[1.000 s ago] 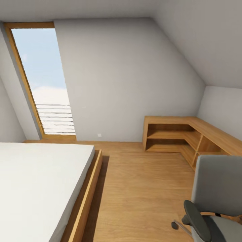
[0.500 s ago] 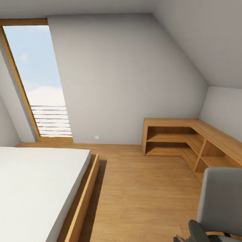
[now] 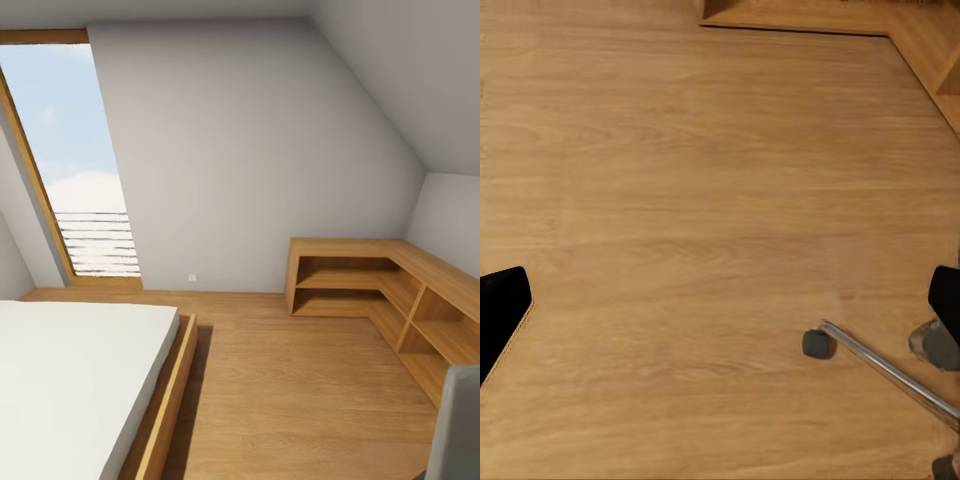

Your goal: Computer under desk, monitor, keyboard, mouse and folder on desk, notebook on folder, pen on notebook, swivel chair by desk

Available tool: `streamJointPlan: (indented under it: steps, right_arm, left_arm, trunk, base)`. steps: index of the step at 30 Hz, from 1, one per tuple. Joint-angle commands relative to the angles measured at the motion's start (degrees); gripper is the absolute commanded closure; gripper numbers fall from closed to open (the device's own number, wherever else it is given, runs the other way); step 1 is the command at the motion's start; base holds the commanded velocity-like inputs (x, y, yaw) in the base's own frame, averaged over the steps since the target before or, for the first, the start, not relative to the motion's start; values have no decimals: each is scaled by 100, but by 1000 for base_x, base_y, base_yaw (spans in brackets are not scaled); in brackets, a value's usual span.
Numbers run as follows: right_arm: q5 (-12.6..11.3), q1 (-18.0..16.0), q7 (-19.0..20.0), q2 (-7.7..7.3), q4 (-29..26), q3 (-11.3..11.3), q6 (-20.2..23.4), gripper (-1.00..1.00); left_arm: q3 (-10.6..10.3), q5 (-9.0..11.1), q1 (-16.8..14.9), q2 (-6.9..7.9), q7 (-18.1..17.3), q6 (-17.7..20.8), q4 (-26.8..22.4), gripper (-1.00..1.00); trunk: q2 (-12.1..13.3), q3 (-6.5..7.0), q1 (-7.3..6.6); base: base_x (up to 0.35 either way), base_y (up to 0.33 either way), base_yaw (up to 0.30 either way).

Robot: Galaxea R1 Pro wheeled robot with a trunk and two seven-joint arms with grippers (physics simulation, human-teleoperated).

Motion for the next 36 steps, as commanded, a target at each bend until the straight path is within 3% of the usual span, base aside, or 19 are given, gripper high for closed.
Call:
streamJointPlan:
  steps: [1,19,36]
  right_arm:
    - [15,-4,-60,-1,4,44,-2,-100]
    - [15,-4,-60,-1,4,44,1,-100]
    - [15,-4,-60,-1,4,44,-3,-100]
  left_arm:
    - [-48,49,-2,5,42,-22,-9,-100]
    - [-48,45,-2,2,42,-26,-1,-100]
    - [-48,43,-1,2,42,-26,0,-100]
  trunk:
    - [-5,-7,4]
    - [-5,-7,4]
    - [-5,-7,4]
  base:
    - [266,160,0]
    - [73,25,0]
    - [309,0,0]
